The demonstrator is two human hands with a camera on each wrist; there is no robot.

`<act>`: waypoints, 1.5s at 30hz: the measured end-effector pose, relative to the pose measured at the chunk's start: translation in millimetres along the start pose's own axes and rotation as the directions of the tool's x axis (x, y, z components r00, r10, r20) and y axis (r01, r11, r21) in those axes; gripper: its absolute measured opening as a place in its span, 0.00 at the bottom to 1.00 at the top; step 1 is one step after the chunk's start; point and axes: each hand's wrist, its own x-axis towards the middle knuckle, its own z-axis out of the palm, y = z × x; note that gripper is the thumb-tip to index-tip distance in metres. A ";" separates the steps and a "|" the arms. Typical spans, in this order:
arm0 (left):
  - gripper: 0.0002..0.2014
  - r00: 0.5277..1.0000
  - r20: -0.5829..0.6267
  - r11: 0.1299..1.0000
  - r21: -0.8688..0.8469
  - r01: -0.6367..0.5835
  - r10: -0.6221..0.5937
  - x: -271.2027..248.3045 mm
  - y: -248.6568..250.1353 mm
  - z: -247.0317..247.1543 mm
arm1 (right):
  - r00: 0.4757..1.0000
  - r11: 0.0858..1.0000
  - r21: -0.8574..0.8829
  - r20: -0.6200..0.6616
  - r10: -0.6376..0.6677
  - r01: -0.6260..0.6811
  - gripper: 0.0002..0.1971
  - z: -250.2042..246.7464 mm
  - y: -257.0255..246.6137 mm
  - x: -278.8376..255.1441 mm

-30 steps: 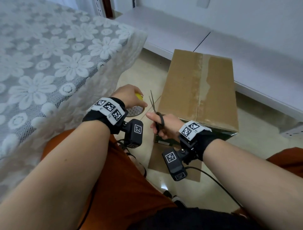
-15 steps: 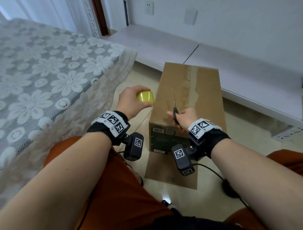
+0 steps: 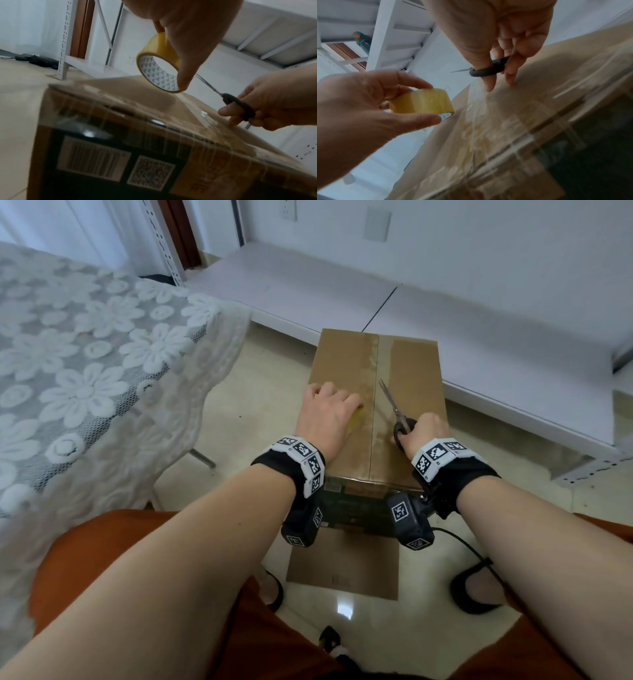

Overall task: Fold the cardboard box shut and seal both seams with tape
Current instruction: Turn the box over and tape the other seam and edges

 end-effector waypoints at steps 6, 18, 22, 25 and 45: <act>0.24 0.997 0.078 1.000 0.018 0.000 -0.001 3.0 6.0 18.5 | 0.994 0.989 -0.140 -0.083 -0.065 0.053 0.19 -9.3 5.4 13.3; 0.34 0.994 0.042 0.969 -0.222 0.111 -0.105 -27.8 -1.4 9.7 | 0.931 0.933 -0.147 -0.116 -0.347 0.329 0.09 6.0 12.2 -2.1; 0.32 0.941 0.089 0.881 -0.333 0.336 -0.325 -57.4 -21.7 3.1 | 0.872 0.870 -0.068 0.072 -0.485 0.489 0.15 11.3 7.2 -25.6; 0.27 0.933 0.209 0.893 -0.289 0.345 -0.293 -77.9 -44.2 3.8 | 0.837 0.847 -0.033 0.175 -0.518 0.531 0.19 21.8 0.1 -39.9; 0.27 0.934 0.352 0.969 -0.207 0.134 -0.054 -74.1 -65.5 1.7 | 0.815 0.717 -0.388 0.310 -0.490 0.579 0.21 56.4 -32.0 -56.0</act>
